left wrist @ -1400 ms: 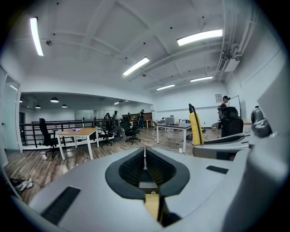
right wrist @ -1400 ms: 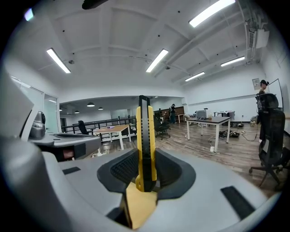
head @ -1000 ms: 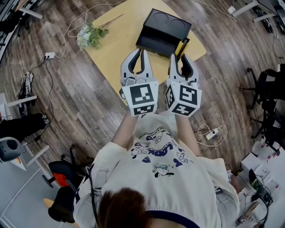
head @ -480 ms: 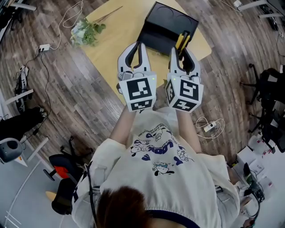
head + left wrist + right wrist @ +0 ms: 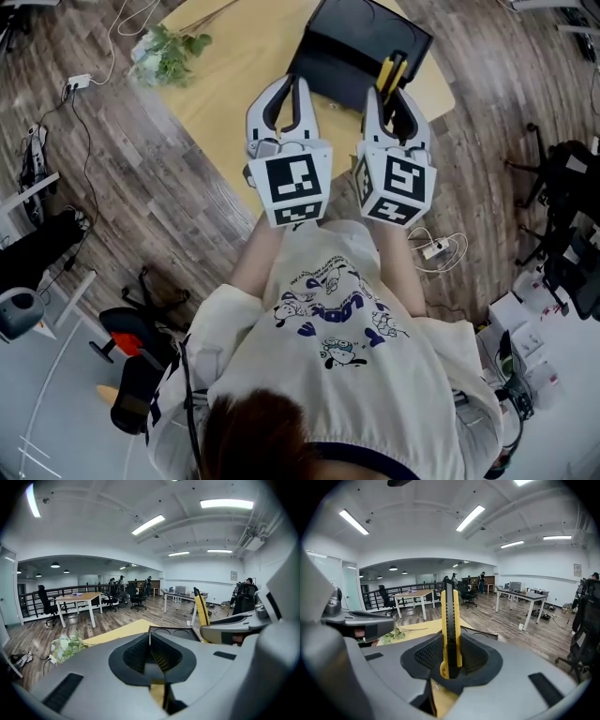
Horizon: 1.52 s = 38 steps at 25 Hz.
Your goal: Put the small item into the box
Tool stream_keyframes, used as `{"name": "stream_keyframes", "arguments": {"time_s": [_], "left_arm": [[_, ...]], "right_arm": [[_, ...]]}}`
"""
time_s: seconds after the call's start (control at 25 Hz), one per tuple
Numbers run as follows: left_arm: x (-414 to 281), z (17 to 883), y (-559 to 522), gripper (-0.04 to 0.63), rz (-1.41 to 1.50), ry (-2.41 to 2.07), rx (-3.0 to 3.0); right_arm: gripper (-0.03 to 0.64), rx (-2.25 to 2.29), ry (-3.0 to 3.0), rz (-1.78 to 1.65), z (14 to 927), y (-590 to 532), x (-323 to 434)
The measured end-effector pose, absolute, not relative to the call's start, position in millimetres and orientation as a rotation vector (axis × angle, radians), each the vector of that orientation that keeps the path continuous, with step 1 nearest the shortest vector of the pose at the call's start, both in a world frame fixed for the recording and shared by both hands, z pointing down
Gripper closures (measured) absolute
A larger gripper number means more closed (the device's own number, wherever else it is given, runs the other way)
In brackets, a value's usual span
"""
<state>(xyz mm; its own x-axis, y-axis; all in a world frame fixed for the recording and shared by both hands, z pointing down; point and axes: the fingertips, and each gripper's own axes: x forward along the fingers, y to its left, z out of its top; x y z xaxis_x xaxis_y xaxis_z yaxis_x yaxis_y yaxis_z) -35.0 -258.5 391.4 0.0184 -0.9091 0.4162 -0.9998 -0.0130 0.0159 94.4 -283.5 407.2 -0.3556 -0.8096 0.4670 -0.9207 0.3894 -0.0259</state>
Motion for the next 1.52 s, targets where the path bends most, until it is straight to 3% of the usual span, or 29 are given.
{"name": "stream_keyframes", "arguments": {"time_s": [1.52], "left_arm": [[-32,502,-285,0.572,0.487,-1.77,1.841]], "right_arm": [[0.486,0.736,-1.858,0.332,563,-308,75]]}}
